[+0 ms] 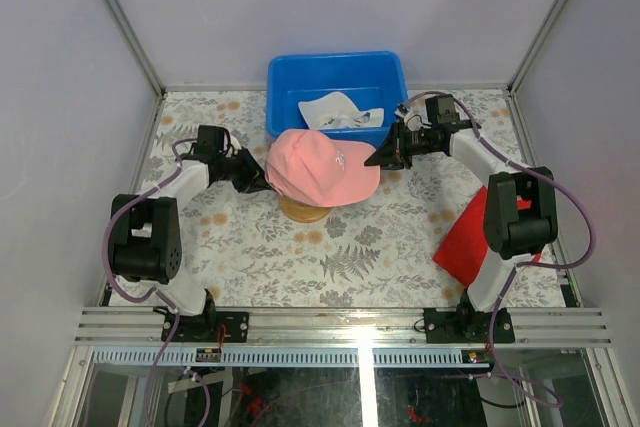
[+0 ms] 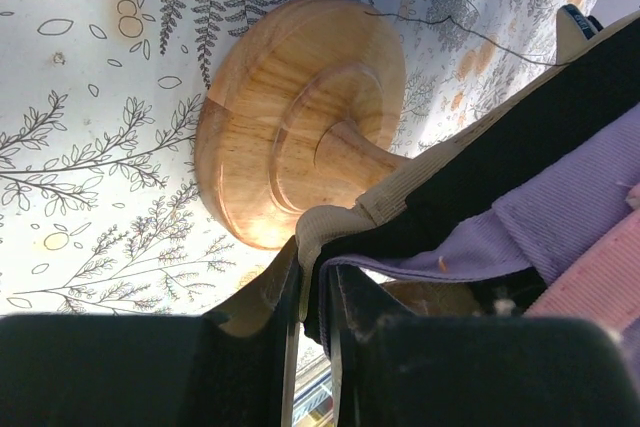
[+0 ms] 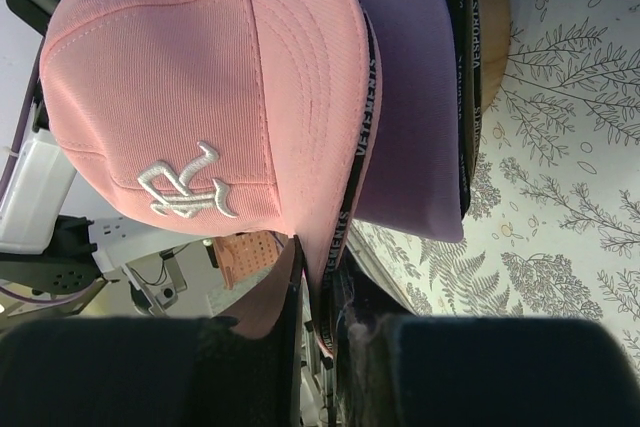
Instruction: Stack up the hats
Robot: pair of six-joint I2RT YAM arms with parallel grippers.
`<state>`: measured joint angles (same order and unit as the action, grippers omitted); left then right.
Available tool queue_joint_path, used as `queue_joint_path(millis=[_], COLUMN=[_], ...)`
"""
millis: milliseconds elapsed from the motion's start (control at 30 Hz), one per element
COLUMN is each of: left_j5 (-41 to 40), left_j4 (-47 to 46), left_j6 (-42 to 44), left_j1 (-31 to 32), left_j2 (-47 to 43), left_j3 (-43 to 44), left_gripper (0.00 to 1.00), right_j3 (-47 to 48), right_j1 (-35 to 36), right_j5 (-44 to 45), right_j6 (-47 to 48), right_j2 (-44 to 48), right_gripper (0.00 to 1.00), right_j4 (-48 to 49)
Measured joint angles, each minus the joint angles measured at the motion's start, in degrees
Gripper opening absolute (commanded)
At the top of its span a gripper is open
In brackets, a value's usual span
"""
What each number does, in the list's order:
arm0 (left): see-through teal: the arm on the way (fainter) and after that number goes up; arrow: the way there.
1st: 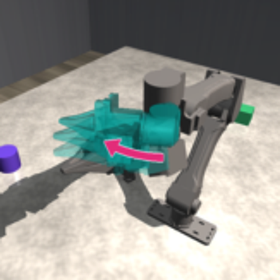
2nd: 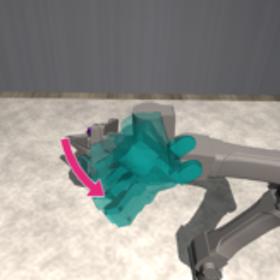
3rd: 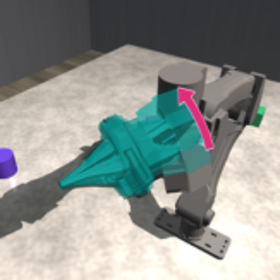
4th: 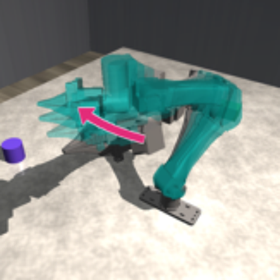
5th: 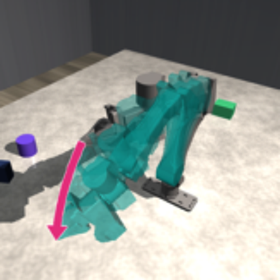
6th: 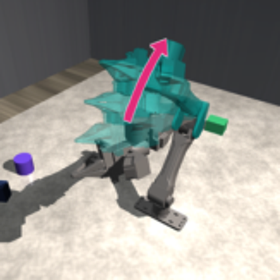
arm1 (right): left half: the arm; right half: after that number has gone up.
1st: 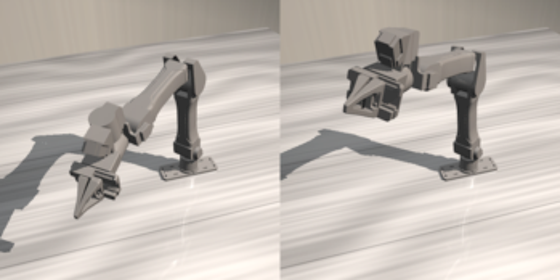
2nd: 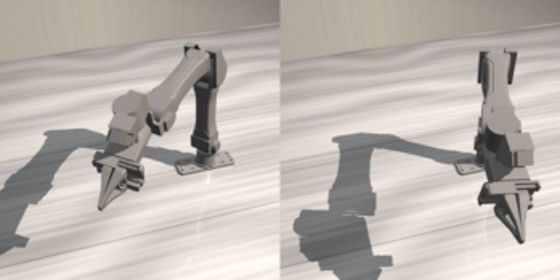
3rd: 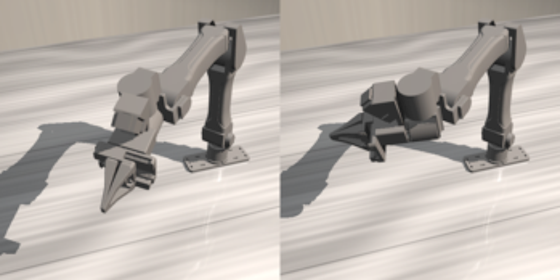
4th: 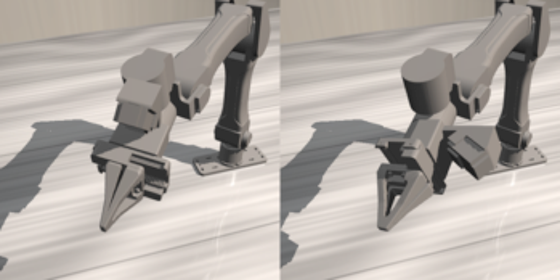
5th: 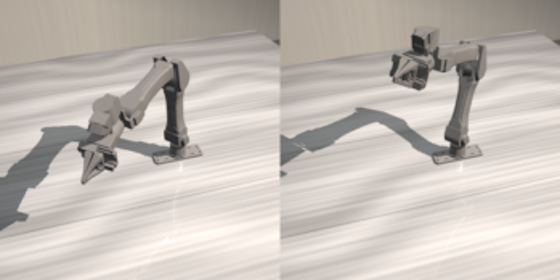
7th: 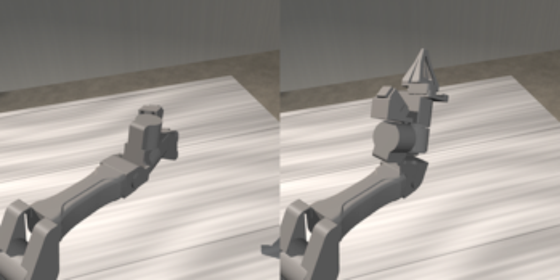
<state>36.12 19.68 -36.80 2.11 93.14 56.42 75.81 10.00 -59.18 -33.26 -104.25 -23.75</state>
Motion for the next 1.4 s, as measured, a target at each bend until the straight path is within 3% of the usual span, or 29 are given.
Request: queue_joint_path(millis=[367,567,667,867,1233,1400], left_j5=[1.16,4.20,6.08,7.32,8.94,10.25], left_j4=[-1.99,-2.23,-2.78,-5.11,-9.49,-10.45], left_j6=[-3.61,-6.14,-7.21,-8.90,-10.95,-11.21], left_j1=[-1.60,-4.55,-5.92,-7.89,-9.68,-10.05], left_j2=[-6.16,-10.62,-12.35,-14.53,-16.46,-17.79], left_j3=[-4.87,-5.97,-6.56,-8.52,-13.81,-13.77], left_gripper=[0.02,0.08,0.19,0.63,0.65,0.55], right_j3=[-0.66,-0.20,0.33,1.81,2.12,2.12], right_j1=[0.00,0.07,0.15,0.26,0.79,0.83], right_j5=[1.38,2.67,3.06,4.24,5.09,5.11], right_j6=[-2.12,-2.27,-2.32,-2.05,-1.90,-1.90], right_j2=[1.18,1.16,1.11,1.09,1.09,1.09], right_gripper=[0.00,0.00,0.00,0.00,0.00,0.00], right_j4=[1.20,-0.07,-1.03,-2.97,-3.80,-3.80])
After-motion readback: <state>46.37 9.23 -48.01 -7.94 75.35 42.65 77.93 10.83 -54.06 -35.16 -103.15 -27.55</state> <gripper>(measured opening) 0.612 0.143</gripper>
